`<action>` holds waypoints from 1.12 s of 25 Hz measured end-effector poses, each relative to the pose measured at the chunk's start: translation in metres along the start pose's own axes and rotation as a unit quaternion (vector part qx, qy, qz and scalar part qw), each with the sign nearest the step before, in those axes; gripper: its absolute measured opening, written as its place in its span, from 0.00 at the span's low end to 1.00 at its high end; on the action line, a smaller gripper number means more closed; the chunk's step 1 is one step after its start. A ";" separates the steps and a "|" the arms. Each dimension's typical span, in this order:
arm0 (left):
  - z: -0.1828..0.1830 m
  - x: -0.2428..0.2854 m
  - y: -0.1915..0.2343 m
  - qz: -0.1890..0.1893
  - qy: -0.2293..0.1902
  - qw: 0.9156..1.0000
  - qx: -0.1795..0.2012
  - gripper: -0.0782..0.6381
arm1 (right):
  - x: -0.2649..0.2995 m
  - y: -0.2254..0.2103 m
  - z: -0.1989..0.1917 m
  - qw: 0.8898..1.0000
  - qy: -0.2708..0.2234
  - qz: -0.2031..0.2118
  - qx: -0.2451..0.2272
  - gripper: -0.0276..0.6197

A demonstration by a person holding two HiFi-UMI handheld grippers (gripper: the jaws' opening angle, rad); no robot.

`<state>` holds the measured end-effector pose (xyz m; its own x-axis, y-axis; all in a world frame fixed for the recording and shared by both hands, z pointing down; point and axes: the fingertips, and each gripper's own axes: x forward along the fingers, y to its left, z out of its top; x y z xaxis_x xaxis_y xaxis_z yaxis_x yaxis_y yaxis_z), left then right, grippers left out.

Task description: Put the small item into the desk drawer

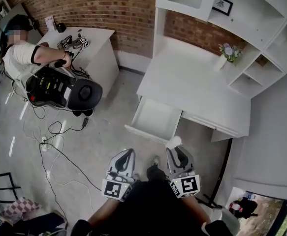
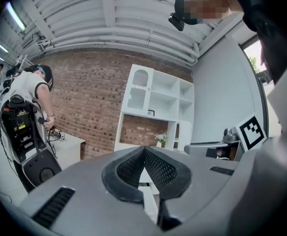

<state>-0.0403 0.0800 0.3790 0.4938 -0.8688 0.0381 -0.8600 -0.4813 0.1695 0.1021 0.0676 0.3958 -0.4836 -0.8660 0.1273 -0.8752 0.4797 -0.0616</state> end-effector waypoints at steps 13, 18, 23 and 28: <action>-0.005 0.072 0.015 0.068 0.025 0.997 0.002 0.14 | 0.064 -0.068 -0.005 0.999 0.012 0.046 0.006 0.23; -0.012 0.089 0.040 0.061 0.031 0.998 -0.012 0.14 | 0.096 -0.064 -0.007 0.999 0.021 0.048 0.002 0.23; -0.008 0.116 0.065 0.050 0.038 0.998 -0.018 0.14 | 0.132 -0.069 -0.011 0.998 0.040 0.043 -0.001 0.23; -0.011 0.147 0.094 0.045 0.051 0.997 -0.026 0.14 | 0.175 -0.075 -0.026 0.997 0.068 0.042 -0.004 0.23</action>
<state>-0.0472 -0.0914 0.4117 0.4278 -0.8906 0.1543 -0.8947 -0.3930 0.2125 0.0831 -0.1164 0.4484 -0.5500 -0.7955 0.2546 -0.8309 0.5520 -0.0700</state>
